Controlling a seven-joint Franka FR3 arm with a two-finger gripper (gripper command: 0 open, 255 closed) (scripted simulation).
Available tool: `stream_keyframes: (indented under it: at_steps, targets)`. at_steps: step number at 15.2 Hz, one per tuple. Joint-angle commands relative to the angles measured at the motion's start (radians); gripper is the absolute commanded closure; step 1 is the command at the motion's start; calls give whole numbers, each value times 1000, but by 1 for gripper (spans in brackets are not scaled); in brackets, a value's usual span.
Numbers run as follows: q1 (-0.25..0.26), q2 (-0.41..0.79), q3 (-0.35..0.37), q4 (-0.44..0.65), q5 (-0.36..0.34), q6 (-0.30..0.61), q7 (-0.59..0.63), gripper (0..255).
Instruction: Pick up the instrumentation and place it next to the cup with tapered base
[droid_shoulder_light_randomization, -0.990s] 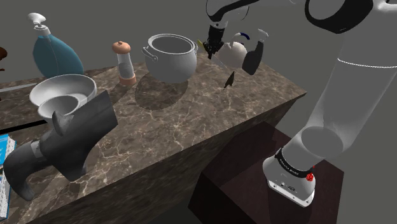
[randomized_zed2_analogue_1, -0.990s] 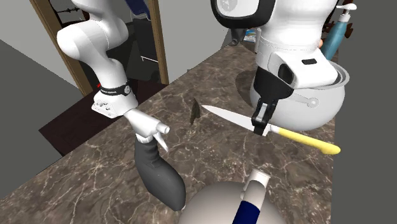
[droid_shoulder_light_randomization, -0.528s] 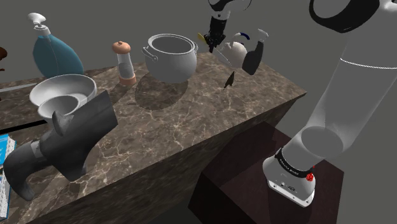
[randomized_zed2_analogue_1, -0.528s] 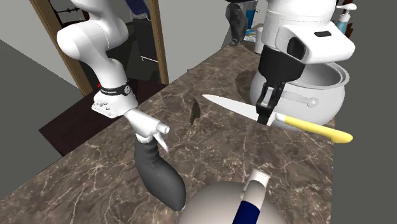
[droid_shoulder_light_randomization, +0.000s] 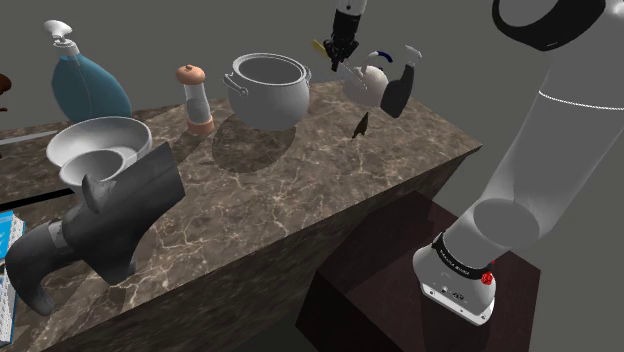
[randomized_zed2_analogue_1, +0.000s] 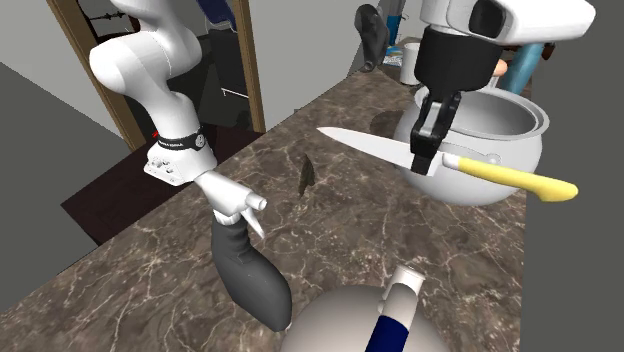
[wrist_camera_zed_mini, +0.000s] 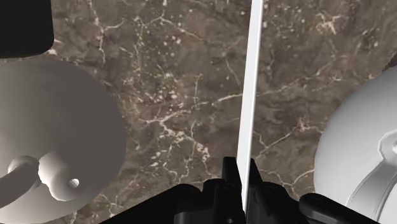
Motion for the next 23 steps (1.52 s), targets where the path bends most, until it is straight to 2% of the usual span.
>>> stream_keyframes:
  at_steps: [1, 10, 16, 23]
  targets:
    - [0, -5, 0, 20, -1, -25, 1, 255]
    - [-1, -10, -1, 125, -2, -135, 3, 255]
    - [81, -114, 46, -15, -27, -97, 133, 255]
    - [170, -191, 113, -114, -43, -75, 292, 255]
